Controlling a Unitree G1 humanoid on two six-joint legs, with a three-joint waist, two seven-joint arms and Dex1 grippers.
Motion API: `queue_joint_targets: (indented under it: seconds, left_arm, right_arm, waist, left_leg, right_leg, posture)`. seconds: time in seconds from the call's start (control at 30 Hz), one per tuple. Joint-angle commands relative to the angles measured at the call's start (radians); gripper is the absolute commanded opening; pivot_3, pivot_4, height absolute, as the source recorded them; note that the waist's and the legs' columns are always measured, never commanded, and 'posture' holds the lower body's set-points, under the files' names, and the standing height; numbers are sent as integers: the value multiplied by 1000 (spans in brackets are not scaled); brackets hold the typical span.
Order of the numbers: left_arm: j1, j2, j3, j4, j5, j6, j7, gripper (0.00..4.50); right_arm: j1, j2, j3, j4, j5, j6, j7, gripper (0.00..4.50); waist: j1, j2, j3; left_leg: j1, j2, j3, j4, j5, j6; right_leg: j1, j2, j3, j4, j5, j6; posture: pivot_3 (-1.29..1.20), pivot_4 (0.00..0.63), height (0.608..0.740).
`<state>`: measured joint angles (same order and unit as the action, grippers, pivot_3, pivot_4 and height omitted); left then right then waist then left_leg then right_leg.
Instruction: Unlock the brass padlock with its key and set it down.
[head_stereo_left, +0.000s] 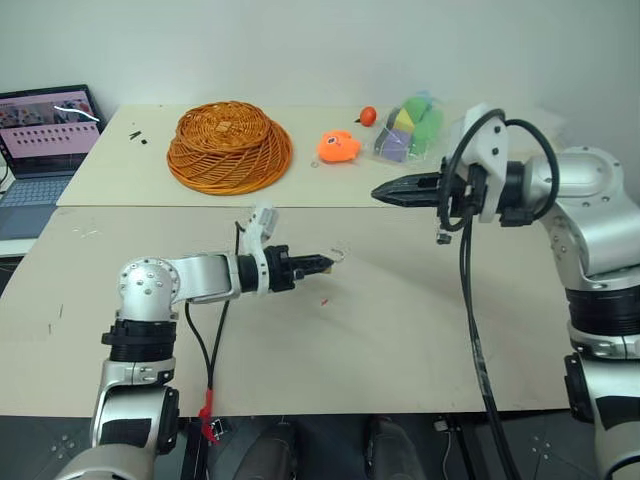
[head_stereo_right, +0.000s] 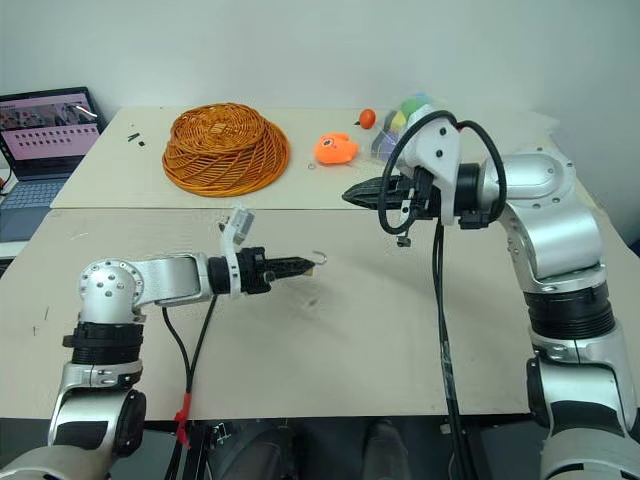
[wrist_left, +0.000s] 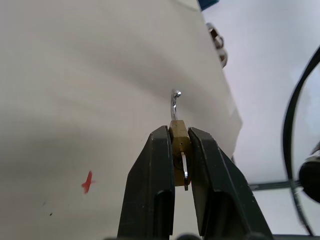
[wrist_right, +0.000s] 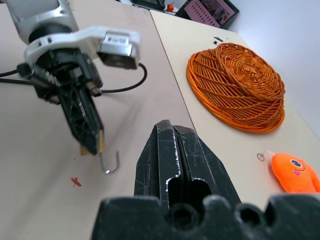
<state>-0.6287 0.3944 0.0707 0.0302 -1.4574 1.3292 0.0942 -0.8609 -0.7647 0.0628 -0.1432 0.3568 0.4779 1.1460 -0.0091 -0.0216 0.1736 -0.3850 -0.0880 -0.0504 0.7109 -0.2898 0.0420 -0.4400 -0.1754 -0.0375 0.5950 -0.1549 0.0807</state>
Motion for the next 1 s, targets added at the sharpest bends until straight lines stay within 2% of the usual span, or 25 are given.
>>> queue_joint_targets:
  seconds: [0.03, 0.23, 0.37, 0.7, 1.0]
  left_arm:
    - [32, -39, -32, -22, 33, 20, 35, 82]
    - [29, -72, -16, 7, 47, 42, 46, 82]
    - [14, -81, -3, 34, 57, 51, 40, 82]
    - [9, -141, 23, 123, 120, 82, 25, 82]
    - [23, -162, 101, 165, 179, 107, 65, 82]
  right_arm:
    - [14, -28, -45, -67, 25, 14, -8, 22]
    - [92, -81, -56, -135, 97, 72, 44, 22]
    - [130, -118, -62, -169, 161, 120, 86, 1037]
    - [171, -172, -61, -222, 226, 154, 126, 4478]
    - [211, -195, -51, -256, 209, 145, 106, 4478]
  waist:
    - [-2, 0, 0]
    - [0, 0, 0]
    - [2, 0, 0]
    - [7, 0, 0]
    - [14, 0, 0]
  left_leg:
    - [0, 0, 0, 0, 0, 0]
    - [0, 0, 0, 0, 0, 0]
    - [0, 1, 0, 0, 0, 0]
    - [0, 1, 0, 0, 0, 0]
    - [0, 1, 0, 0, 0, 0]
  right_leg:
    - [0, 0, 0, 0, 0, 0]
    - [0, 0, 1, 0, 0, 0]
    - [0, 0, 1, 0, 0, 0]
    - [0, 0, 1, 0, 0, 0]
    - [0, 0, 1, 0, 0, 0]
  posture:
    - [0, 150, 739]
    - [0, 150, 739]
    - [0, 150, 739]
    - [0, 150, 739]
    - [0, 150, 739]
